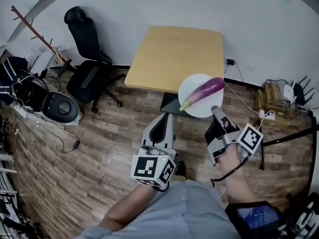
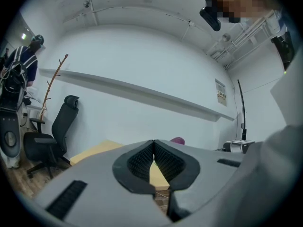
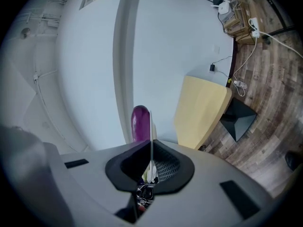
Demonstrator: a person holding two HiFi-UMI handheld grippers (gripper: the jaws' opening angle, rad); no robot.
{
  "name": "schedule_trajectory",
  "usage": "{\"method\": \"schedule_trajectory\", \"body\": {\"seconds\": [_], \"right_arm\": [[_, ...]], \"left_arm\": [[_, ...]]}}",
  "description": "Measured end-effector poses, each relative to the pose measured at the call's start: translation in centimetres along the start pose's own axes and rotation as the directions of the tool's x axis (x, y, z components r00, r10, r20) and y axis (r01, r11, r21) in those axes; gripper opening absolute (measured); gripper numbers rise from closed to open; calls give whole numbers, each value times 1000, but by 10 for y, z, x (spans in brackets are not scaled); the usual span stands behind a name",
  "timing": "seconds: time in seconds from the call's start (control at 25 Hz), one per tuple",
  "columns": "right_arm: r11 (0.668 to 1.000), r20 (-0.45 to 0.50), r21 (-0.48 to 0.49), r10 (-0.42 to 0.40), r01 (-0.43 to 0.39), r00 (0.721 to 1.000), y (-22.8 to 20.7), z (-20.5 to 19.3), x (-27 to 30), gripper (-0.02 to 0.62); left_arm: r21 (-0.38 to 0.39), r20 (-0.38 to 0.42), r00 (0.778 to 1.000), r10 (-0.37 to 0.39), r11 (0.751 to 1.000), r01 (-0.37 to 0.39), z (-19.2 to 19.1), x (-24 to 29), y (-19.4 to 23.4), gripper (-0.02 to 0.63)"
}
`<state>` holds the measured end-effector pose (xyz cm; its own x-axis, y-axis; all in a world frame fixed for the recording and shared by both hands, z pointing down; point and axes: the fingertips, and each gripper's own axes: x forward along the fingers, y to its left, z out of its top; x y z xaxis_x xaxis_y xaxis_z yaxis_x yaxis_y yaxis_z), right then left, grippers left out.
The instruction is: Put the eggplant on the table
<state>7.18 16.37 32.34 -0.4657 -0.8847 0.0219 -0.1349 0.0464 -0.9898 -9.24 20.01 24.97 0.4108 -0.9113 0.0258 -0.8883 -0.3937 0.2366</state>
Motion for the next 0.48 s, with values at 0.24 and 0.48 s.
{"method": "schedule_trajectory", "body": {"seconds": [0.24, 0.48], "right_arm": [[1000, 24, -10, 2, -2, 1000, 3, 6, 32, 14], [1000, 29, -2, -31, 31, 999, -8, 10, 51, 14]], "left_arm": [[5, 18, 1000, -19, 1000, 19, 10, 23, 24, 8], [-4, 11, 1000, -21, 1000, 21, 9, 39, 37, 8]]}}
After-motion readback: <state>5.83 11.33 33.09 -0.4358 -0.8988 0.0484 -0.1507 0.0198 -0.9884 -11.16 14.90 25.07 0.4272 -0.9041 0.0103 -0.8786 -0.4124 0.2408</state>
